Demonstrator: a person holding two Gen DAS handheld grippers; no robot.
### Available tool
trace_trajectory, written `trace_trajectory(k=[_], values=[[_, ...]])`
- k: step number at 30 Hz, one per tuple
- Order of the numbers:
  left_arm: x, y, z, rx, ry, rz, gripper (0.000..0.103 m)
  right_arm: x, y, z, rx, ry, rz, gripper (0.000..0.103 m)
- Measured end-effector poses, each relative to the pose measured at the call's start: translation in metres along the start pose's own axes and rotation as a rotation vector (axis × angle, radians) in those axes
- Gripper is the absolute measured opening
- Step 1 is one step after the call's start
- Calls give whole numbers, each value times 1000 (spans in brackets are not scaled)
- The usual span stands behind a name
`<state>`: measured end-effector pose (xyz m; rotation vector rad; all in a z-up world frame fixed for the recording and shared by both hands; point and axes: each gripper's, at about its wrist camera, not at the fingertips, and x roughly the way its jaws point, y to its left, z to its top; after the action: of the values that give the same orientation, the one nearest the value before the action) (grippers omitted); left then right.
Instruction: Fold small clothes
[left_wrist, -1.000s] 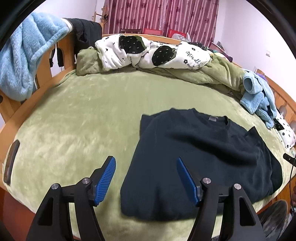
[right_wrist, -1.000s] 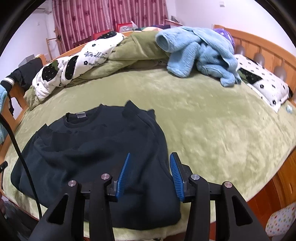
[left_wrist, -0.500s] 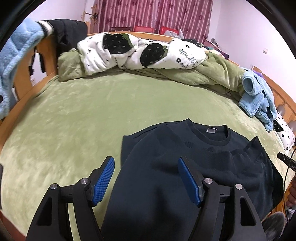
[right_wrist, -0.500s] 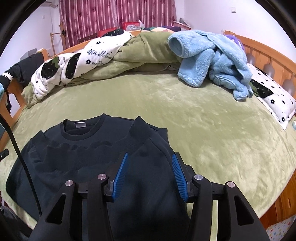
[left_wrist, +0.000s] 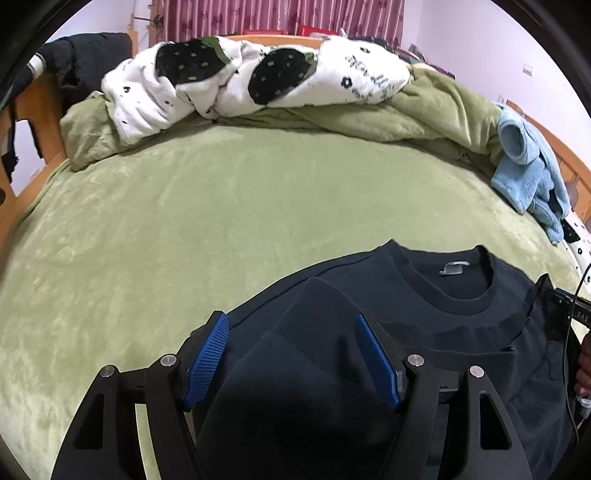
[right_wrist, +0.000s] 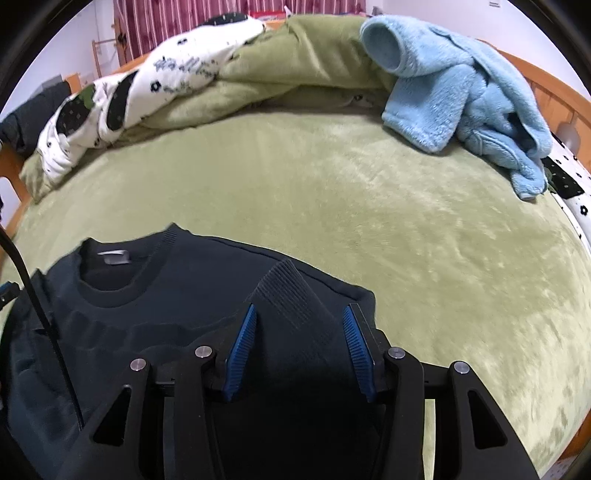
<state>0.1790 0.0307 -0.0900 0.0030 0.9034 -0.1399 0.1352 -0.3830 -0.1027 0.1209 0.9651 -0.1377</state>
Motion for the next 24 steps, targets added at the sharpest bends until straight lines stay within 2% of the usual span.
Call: trace_trajectory(k=[6, 7, 8, 10, 11, 12, 16, 20, 22, 24], values=[[26, 2, -7, 6, 70, -53, 66, 24, -4, 0, -6, 20, 21, 49], [29, 1, -9, 10, 76, -50, 65, 26, -3, 0, -6, 25, 21, 48], [31, 0, -10, 15, 80, -49, 61, 28, -3, -1, -10, 26, 20, 41], [34, -3, -12, 23, 87, -40, 47, 27, 0, -4, -32, 12, 11, 32], [33, -3, -13, 22, 79, -34, 33, 26, 1, -5, -36, 3, 15, 22], [31, -1, -13, 17, 66, -22, 14, 24, 1, -5, -35, -6, 24, 21], [12, 16, -10, -55, -18, -79, 12, 10, 1, -2, -33, -73, 32, 16], [3, 37, -9, -143, -60, -66, 12, -13, -11, 8, 19, -173, 36, 15], [7, 41, -10, -152, -46, -68, 12, -14, -17, 11, 43, -181, 41, 15], [12, 41, -11, -150, -34, -63, 12, 1, -18, 10, 42, -135, 19, 15]])
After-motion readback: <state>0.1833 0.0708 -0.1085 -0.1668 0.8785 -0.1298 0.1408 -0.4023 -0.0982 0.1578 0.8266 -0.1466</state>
